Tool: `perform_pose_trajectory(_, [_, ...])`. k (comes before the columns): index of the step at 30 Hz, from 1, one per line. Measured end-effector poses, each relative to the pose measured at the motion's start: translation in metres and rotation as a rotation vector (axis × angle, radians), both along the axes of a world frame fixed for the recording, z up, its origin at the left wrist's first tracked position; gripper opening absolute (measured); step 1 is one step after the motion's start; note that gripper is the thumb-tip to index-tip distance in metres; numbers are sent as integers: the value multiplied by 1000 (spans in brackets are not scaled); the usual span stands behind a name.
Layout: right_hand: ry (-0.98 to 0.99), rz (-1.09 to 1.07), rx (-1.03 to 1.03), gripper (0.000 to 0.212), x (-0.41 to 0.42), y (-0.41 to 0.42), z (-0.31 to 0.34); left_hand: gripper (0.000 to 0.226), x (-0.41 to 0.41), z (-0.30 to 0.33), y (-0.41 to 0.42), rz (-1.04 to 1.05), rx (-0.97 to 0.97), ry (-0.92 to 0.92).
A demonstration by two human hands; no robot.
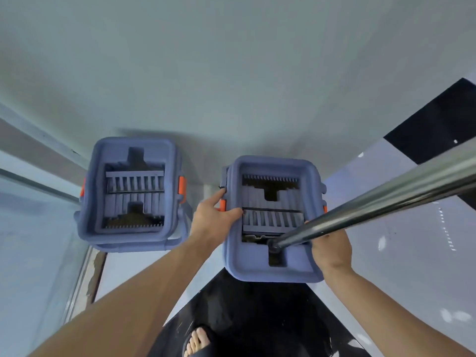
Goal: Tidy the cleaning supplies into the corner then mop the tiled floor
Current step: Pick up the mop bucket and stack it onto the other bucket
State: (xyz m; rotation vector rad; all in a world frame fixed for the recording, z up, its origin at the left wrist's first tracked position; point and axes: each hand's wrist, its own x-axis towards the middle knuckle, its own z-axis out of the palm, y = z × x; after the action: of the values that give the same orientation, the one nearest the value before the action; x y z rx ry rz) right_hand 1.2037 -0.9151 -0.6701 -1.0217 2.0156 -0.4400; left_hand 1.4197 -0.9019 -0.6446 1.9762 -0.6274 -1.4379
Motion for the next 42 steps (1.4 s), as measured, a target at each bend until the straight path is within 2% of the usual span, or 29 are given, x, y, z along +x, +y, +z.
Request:
perform_pose_trajectory(4, [-4, -3, -32, 18, 33, -18, -2, 71, 29, -11, -15, 7, 14, -17])
perform_pose_trajectory(11, [-6, -39, -35, 20, 72, -37, -10, 67, 60, -28, -35, -37, 20, -114])
perform_pose_trajectory(17, [-15, -73, -23, 18, 90, -33, -23, 57, 70, -25, -43, -199, 35, -397])
perform_pose_trajectory(22, [-12, -68, -34, 21, 93, -36, -22, 14, 73, -22, -50, -387, 24, -668])
perform_pose_trajectory(27, [13, 28, 41, 37, 87, -39, -22, 17, 73, -13, -46, -534, 5, -818])
perform_pose_trajectory(30, [78, 151, 98, 41, 83, -40, -16, 17, 72, -9, -38, -542, -16, -821])
perform_pose_trajectory(38, [262, 470, 161, 55, 75, -35, 2, 57, 64, -11, 2, -623, -12, -768])
perform_pose_trajectory(42, [283, 559, 112, 57, 72, -28, 11, 55, 59, -8, 14, -638, -25, -783])
